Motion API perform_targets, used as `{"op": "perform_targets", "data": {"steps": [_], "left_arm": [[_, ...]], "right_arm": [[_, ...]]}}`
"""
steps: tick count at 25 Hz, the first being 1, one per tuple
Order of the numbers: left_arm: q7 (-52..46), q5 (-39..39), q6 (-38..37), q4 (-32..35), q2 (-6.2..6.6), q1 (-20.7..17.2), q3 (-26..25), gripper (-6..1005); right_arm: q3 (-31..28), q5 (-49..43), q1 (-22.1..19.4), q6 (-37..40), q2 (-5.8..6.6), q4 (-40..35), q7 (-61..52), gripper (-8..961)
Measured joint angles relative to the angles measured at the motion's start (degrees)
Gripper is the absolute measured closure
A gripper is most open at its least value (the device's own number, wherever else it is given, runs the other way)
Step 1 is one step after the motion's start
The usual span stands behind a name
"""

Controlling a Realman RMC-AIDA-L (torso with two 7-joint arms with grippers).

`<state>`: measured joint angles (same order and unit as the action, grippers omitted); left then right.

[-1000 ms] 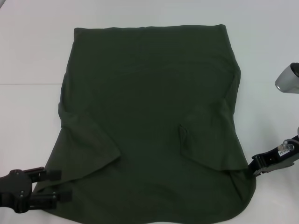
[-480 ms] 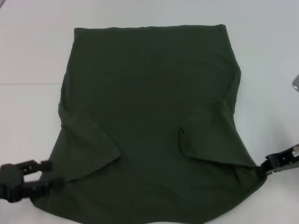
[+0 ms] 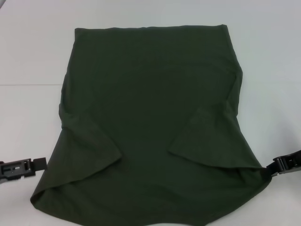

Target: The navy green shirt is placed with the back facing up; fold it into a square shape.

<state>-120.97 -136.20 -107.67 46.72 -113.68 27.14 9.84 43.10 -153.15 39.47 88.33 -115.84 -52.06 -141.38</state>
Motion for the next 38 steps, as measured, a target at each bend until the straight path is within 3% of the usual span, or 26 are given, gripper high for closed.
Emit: {"op": "perform_targets", "data": {"steps": [3,10,13,25,38], "left_arm": [[-13.67,-6.09,2.01,0.35,0.8,1.69,0.09,175],[-22.5,-10.48,9.52,0.25,0.93,2.6,2.34,179],[-23.84,-12.4,11.08,0.33,0.88,3.66,5.42,181],[-25.77,-15.63,12.51,1.14,1.04,5.69,9.87,189],[-26.3,-16.65,15.69,0.51,0.08,6.34,13.13,196]], "right_arm": [[-0.07,0.09,0.13,0.02,0.06,0.0,0.01,870],[-0.08,1.45,0.34,-0.14,0.19,-0.05,0.75,870],[-0.08,1.53,0.35,-0.11,0.31,-0.06,0.76,870],[-0.04,1.72,0.31,-0.51,0.44,-0.05,0.76,869],[0.03,1.71,0.32,-0.87,0.44,0.41,0.8,870]]}}
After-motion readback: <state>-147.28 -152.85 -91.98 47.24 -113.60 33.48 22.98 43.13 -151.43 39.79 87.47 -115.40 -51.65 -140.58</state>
